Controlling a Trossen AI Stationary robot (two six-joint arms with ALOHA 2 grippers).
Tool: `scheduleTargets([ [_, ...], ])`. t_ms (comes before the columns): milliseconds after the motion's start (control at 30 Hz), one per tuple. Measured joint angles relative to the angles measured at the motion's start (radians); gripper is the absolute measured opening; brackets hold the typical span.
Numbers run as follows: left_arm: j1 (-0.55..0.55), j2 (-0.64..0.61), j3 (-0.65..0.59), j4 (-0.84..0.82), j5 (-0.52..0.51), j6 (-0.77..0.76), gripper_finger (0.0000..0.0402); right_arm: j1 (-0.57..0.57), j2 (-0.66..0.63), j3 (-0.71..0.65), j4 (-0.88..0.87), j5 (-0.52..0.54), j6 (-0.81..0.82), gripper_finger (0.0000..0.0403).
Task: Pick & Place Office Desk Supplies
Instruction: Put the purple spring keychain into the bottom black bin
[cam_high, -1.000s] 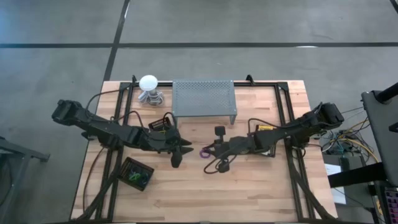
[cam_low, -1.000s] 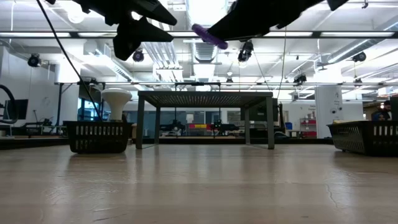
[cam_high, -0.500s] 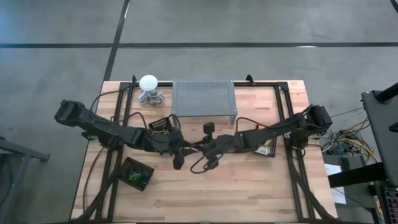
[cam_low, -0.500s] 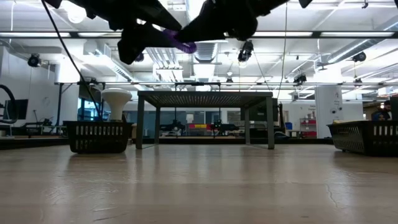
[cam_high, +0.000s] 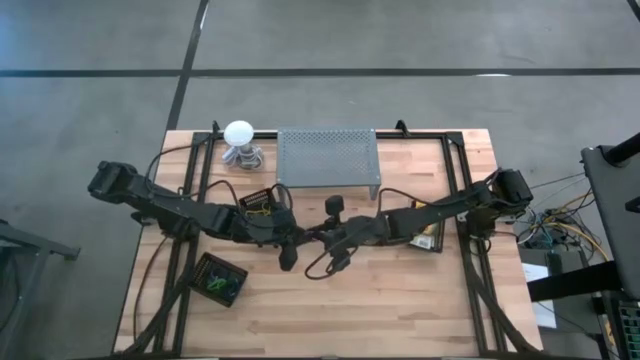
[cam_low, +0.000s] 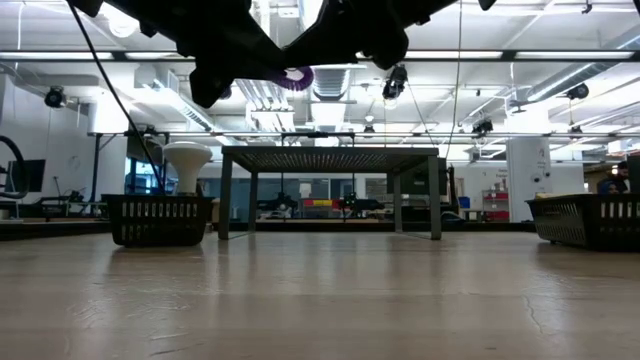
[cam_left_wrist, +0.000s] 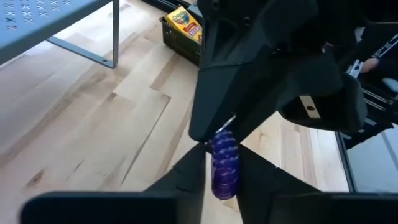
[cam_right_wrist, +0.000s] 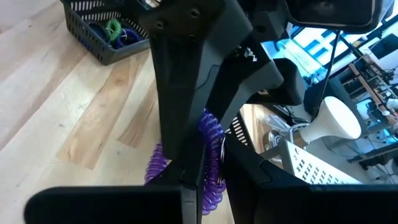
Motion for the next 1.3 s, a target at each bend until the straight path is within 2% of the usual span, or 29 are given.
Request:
scheduleTargets([
  [167, 0.009, 0.000, 0.000, -0.004, 0.003, 0.003, 0.0021, 0.000, -0.002, 0.000, -0.002, 0.002, 0.001, 0.0038],
  [333, 0.010, 0.000, 0.000, -0.004, 0.013, 0.002, 0.0027, 0.000, -0.002, 0.001, -0.003, 0.001, 0.076, 0.0047],
  [467, 0.011, 0.000, 0.000, 0.002, 0.016, -0.001, 0.0040, 0.000, -0.007, 0.027, -0.067, 0.000, 0.167, 0.0071],
  [800, 0.020, -0.002, 0.002, -0.031, 0.015, -0.012, 0.0032, 0.000, -0.009, 0.183, -0.403, -0.039, 0.291, 0.0161],
  [900, 0.039, -0.012, 0.002, -0.149, 0.012, -0.081, 0.0033, 0.001, -0.013, 0.243, -0.549, -0.042, 0.360, 0.0173],
  [1000, 0.054, -0.055, 0.006, -0.315, 0.012, -0.172, 0.0033, 0.003, -0.036, 0.254, -0.628, -0.039, 0.354, 0.0177],
  [1133, 0.050, -0.161, 0.034, -0.542, 0.018, -0.299, 0.0034, 0.015, -0.094, 0.196, -0.631, -0.038, 0.354, 0.0178],
  [1300, -0.014, -0.314, 0.053, -0.788, 0.083, -0.499, 0.0034, 0.026, -0.178, 0.075, -0.621, -0.037, 0.413, 0.0178],
])
